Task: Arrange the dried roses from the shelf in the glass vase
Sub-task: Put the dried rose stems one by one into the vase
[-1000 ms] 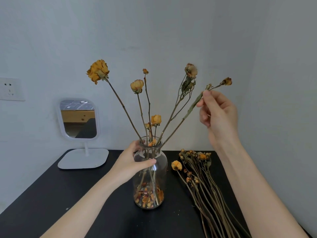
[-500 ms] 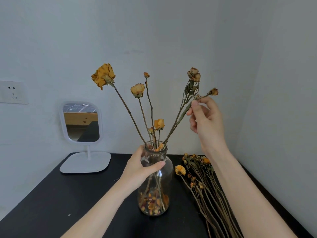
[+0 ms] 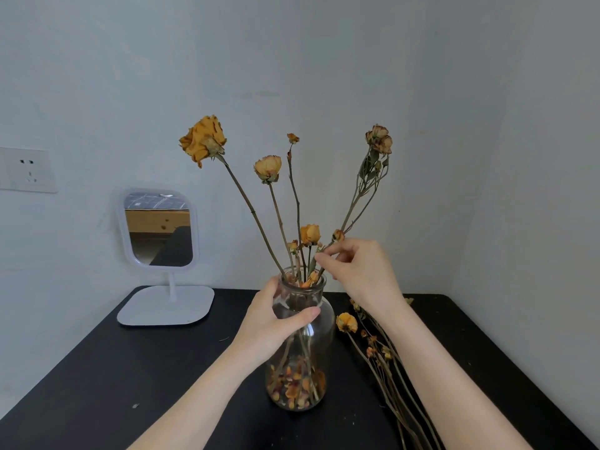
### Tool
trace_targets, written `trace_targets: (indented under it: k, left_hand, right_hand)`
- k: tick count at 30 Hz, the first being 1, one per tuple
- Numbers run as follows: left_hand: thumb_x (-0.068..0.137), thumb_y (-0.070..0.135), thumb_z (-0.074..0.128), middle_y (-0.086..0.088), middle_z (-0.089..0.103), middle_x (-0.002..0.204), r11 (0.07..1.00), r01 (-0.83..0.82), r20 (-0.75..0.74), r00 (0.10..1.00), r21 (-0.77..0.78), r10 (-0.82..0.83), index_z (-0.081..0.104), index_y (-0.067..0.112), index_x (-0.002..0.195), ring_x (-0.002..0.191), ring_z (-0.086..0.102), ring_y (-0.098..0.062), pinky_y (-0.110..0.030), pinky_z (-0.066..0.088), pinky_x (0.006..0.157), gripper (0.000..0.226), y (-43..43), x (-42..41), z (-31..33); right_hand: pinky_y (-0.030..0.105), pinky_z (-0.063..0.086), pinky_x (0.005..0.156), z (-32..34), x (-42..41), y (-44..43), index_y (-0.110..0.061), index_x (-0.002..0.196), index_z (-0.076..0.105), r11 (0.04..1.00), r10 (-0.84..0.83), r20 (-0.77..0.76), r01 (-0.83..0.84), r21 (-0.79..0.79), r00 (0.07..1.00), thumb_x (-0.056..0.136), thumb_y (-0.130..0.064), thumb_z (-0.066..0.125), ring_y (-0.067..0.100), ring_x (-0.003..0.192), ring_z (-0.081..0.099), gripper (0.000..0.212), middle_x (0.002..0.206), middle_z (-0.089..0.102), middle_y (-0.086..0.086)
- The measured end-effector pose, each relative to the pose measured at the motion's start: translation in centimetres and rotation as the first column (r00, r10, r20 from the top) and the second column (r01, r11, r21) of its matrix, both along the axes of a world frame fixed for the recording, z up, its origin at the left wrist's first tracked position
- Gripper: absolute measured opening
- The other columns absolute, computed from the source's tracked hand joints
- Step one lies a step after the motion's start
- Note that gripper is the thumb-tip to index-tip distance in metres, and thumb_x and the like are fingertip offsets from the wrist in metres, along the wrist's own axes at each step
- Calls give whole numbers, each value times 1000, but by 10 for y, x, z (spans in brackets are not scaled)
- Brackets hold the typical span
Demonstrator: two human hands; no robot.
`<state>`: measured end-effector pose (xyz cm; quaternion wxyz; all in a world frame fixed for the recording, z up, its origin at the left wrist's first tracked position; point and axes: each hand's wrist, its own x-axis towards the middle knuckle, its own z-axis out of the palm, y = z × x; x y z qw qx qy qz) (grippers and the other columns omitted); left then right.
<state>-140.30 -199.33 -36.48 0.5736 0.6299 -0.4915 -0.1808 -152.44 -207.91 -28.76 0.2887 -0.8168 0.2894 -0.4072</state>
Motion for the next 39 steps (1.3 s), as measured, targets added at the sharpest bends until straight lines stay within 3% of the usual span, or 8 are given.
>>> trace_targets:
  k: [4,8,11,13,17,22,36,39]
  left_hand:
    - [52,63,68,25,54,116,1000,3,-6,1000,5,-3,44,51,104,111,50,0,-13,37,83,58,0,0,-1]
    - [51,64,69,25,56,114,1000,3,-22,1000,2,-3,46,53,102,109,51,2,-12,37,82,57,-1,1,-2]
    - [50,66,69,33,58,104,1000,0,-27,1000,0,0,48,57,98,103,51,14,-8,40,73,53,0,1,-3]
    - [49,68,69,40,57,100,1000,-1,-21,1000,-1,1,48,60,96,98,49,21,-5,41,67,52,0,1,-2]
    - [48,69,68,33,56,107,1000,-15,-21,1000,10,15,46,59,98,106,51,8,-17,40,86,56,-2,1,-3]
    - [50,65,69,22,53,120,1000,-20,-11,1000,22,20,43,54,105,117,48,-6,-33,41,101,62,-2,0,-2]
    - [52,64,70,25,56,115,1000,12,-54,998,20,-11,45,52,106,110,52,0,-18,42,86,61,-9,5,-2]
    - [53,64,70,22,56,119,1000,7,-52,999,26,-5,45,48,115,114,51,-3,-25,45,93,69,-11,7,-4]
  right_hand:
    - [19,46,61,-9,-6,-1,-20,80,68,999,-29,-12,29,34,1000,83,-30,66,10,62,57,11,59,57,-4]
    - [9,38,53,-12,-13,-2,-23,80,68,994,5,-24,-2,106,1000,82,-31,67,1,59,58,8,62,61,-8]
    - [8,36,51,-12,-13,-3,-23,83,67,988,42,-56,-33,154,998,83,-30,67,-9,53,56,7,60,59,-12]
    - [10,38,52,-11,-12,-4,-23,84,67,984,62,-70,-49,169,996,82,-30,67,-5,54,57,7,62,59,-11]
    - [20,43,61,-8,-12,-5,-23,87,69,985,69,-6,-67,156,998,80,-32,68,8,63,56,12,59,57,-5]
    - [18,42,61,-7,-14,-5,-20,86,70,987,62,42,-68,145,997,82,-30,67,9,63,54,11,62,58,-1]
    - [18,42,63,-19,-11,-7,-23,93,64,974,77,-13,-73,213,997,79,-29,70,7,61,55,16,58,55,-7]
    - [19,40,63,-20,-15,-9,-23,94,64,972,73,-7,-70,225,997,80,-28,70,4,57,53,16,57,55,-7]
